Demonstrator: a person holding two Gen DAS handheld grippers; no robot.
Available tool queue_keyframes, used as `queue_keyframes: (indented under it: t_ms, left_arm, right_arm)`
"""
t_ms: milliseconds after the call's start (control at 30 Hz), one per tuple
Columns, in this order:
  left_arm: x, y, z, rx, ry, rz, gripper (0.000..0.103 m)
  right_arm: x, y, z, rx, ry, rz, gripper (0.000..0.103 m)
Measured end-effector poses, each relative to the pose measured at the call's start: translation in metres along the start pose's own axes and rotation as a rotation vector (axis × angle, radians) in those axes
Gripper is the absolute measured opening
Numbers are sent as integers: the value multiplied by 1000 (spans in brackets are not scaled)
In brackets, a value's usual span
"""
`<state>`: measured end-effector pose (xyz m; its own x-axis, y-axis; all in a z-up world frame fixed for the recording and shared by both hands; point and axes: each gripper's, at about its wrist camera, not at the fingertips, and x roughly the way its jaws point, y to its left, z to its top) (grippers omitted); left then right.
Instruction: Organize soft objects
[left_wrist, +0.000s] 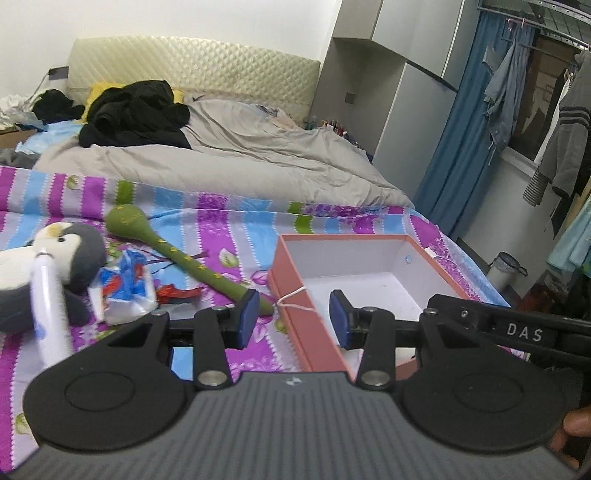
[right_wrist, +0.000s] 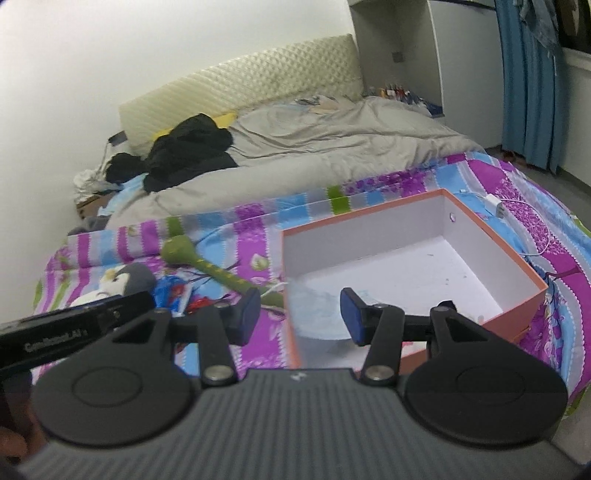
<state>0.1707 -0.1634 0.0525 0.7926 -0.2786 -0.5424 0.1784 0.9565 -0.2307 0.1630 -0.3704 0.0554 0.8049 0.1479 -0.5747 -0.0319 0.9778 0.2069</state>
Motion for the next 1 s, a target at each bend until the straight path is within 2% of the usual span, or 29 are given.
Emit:
queue_keyframes:
  t_ms: [467, 800, 1000]
  left_arm:
    - [-93, 56, -55, -22, -32, 60, 48]
    - [-130, 100, -103, -55, -25, 109, 48]
    - [-133, 119, -128, -74, -11, 123, 48]
  right_arm:
    - [-52, 67, -59, -64, -12, 86, 50]
    - [-65, 103, -109, -92, -5, 139, 50]
    - [-58, 116, -139, -89, 5, 164, 50]
